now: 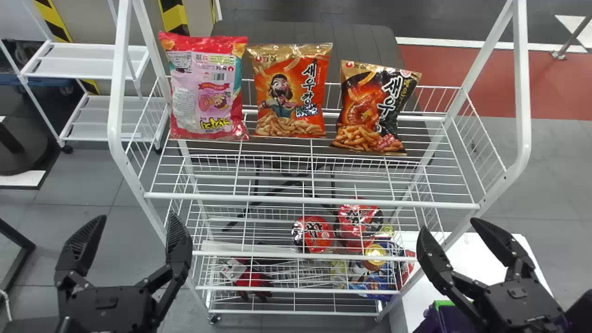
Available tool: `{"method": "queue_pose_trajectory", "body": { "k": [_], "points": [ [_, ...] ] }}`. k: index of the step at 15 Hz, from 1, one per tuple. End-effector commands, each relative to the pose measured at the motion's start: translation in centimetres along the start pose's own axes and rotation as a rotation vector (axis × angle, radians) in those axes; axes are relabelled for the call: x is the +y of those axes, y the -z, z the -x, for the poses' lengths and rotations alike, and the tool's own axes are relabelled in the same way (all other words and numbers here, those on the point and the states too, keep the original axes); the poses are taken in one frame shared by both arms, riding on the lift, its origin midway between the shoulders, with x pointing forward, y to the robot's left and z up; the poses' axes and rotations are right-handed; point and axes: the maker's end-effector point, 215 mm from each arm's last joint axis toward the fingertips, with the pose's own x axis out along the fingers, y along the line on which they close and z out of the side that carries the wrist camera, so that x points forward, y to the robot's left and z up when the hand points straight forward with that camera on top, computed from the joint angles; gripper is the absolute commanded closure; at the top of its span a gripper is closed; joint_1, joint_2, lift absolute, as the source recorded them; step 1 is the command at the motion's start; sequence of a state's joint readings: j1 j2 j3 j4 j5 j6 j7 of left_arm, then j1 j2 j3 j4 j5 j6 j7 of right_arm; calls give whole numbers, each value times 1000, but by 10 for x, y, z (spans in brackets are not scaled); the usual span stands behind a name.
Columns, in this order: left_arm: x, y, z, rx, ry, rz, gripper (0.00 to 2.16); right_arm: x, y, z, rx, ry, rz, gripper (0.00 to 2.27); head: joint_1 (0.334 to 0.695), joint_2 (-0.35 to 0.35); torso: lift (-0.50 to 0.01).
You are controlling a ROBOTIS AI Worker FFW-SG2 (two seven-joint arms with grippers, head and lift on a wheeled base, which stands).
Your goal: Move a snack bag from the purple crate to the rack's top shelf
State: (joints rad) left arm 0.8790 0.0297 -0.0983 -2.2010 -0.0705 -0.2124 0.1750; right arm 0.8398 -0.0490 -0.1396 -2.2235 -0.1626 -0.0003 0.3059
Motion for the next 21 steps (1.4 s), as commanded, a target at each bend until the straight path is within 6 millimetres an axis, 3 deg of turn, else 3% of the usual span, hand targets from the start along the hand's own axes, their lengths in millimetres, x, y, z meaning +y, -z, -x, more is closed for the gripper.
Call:
{"method": "queue_pose_trajectory", "body": {
  "k": [1,11,21],
  "points": [
    [-4,0,1,2,5,-3,134,1,-2,-1,0,3,-3,205,695,-34,2],
    [-12,4,4,18,2,-19,134,5,-25,-2,-92,10,56,205,695,-46,2],
    [-13,7,1,21,3,-15,134,5,-26,-3,-101,12,60,205,695,-49,2]
  ]
}}
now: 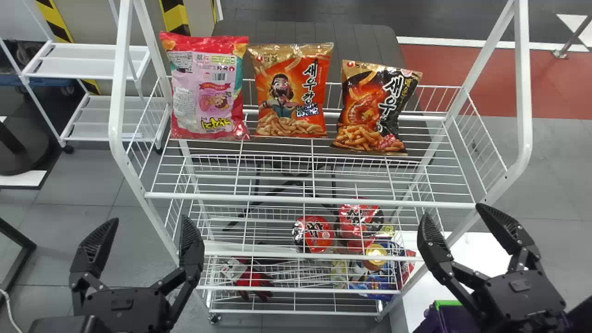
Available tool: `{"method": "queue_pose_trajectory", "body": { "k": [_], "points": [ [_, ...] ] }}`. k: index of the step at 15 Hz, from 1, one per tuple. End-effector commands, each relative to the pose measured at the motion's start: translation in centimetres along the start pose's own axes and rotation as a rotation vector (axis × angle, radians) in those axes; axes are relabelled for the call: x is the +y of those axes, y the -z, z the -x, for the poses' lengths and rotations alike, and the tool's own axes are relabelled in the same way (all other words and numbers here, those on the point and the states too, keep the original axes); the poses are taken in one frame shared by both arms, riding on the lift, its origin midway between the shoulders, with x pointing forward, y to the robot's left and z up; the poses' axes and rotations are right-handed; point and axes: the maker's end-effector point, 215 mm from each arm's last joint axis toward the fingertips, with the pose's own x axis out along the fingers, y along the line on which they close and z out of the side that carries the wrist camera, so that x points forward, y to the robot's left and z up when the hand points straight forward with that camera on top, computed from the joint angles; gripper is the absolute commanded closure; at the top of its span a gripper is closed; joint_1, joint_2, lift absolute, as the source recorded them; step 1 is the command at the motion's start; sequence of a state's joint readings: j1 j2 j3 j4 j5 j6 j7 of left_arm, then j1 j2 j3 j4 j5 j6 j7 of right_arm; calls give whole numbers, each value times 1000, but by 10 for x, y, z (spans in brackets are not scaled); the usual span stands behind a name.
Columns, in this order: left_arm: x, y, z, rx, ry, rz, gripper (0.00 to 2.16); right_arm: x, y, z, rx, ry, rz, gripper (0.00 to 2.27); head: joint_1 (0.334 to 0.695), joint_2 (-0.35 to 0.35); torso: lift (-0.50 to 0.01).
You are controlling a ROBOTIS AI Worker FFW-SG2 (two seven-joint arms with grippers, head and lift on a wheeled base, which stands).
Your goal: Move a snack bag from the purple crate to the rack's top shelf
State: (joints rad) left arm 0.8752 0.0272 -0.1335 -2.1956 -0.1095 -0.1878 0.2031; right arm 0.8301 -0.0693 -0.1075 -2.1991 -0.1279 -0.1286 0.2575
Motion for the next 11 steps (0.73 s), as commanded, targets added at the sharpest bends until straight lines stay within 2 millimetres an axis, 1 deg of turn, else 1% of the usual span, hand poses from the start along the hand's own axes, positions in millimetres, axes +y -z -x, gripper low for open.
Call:
{"method": "queue_pose_trajectory", "body": {
  "k": [1,8,11],
  "points": [
    [0,0,-1,0,1,2,134,0,-1,0,-4,0,3,205,695,-49,2],
    [-1,5,-3,9,0,1,134,-1,2,-2,-7,0,4,205,695,-50,2],
    [-1,4,-3,6,0,2,134,-1,-2,-2,-19,0,7,205,695,-49,2]
  ]
}}
